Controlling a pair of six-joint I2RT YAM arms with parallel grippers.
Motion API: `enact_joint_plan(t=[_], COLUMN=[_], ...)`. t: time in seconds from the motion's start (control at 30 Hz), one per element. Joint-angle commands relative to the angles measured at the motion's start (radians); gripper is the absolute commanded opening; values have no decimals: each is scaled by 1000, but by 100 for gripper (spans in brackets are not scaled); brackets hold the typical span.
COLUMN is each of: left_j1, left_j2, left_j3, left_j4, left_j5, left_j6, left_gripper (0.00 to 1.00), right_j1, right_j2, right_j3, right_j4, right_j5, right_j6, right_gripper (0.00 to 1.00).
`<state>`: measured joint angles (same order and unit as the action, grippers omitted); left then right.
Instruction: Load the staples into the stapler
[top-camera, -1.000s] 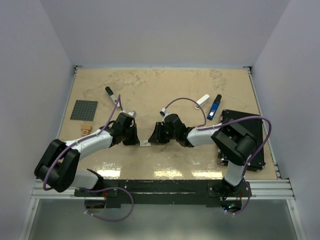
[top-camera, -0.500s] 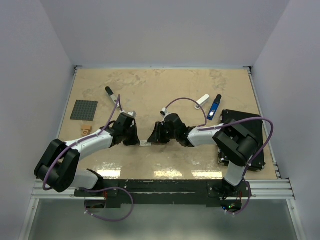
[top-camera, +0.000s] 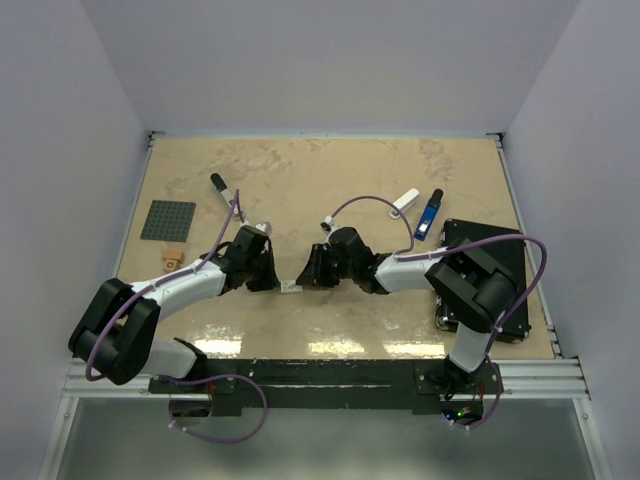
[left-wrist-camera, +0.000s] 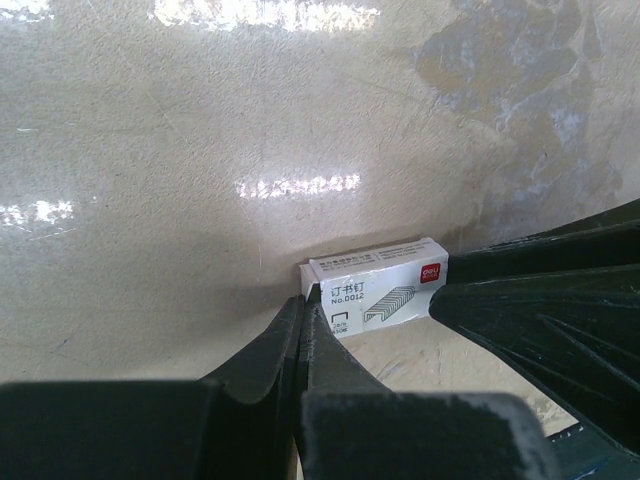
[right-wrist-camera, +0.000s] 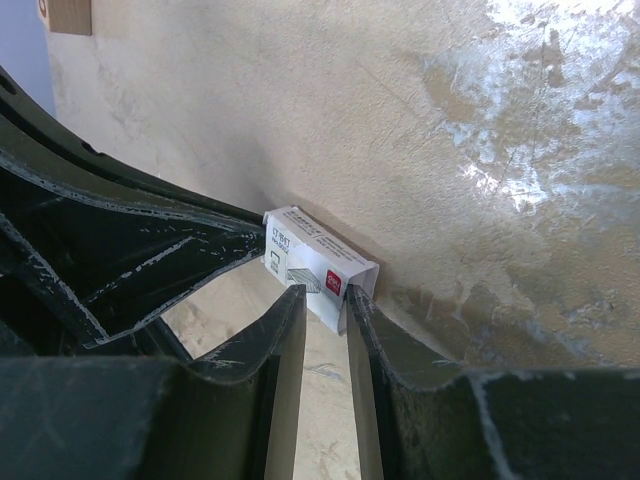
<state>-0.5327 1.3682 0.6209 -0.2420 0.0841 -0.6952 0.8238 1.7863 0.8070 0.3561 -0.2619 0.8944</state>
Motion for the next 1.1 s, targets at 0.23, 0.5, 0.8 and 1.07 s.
enact_joint_plan(t=[0.23, 0.5, 0.8, 1.07], left_j1=[-9, -9, -9, -9], left_j2=[-29, -47, -50, -46], left_j3=[20, 13, -1, -9], left_j4=[46, 49, 61, 60], left_j5=[-4, -23, -20, -15], left_j6=[-30, -46, -56, -56], left_gripper=[0, 0, 0, 0], right_j1=[5, 3, 3, 0], right_j2=[7, 7, 10, -2], right_j3=[8, 4, -2, -17], right_j4=[1, -3, 10, 21], right_j5=[-27, -30, -40, -37], right_j6=[20, 18, 20, 24], right_gripper=[27, 29, 27, 3])
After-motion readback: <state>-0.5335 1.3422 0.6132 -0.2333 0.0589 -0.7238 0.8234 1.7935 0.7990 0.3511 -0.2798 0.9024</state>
